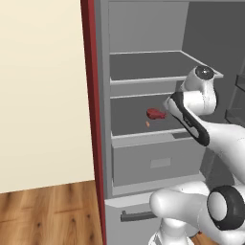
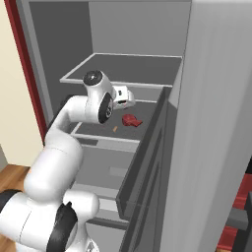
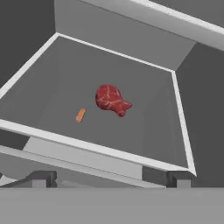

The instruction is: Move the sushi and pork chop from the top shelf to the second highest shelf to make space. Then, place the pitcher from the counter on the cleared top shelf.

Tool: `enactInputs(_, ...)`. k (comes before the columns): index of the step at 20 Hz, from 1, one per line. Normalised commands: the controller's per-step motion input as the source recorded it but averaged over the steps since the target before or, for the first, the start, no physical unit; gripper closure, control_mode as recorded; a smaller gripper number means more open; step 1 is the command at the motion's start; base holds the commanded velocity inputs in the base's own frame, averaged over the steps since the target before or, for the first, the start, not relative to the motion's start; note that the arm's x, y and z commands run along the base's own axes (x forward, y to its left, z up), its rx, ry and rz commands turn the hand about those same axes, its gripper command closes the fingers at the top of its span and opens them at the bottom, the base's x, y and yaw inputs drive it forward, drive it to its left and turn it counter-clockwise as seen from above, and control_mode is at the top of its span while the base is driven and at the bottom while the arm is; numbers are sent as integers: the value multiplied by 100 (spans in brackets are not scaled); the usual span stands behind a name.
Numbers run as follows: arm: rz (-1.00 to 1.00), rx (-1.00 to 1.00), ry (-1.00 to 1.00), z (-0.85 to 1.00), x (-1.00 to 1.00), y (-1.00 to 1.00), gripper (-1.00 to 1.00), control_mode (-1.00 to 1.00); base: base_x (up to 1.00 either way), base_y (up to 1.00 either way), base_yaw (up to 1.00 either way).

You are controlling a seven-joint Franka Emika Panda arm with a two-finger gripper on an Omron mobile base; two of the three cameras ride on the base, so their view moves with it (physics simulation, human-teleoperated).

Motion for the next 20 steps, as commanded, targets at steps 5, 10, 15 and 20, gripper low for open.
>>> enactInputs(5,0,0,-16,-99,-36,47,-100,-100,0,0,0)
enactInputs(10,-2,2,-46,-94,-8,29,-100,-100,0,0,0)
enactInputs(15,0,6,-18,8,-78,13,-100,-100,0,0,0)
enactInputs(20,-2,7,2,73,-100,3,-100,-100,0,0,0)
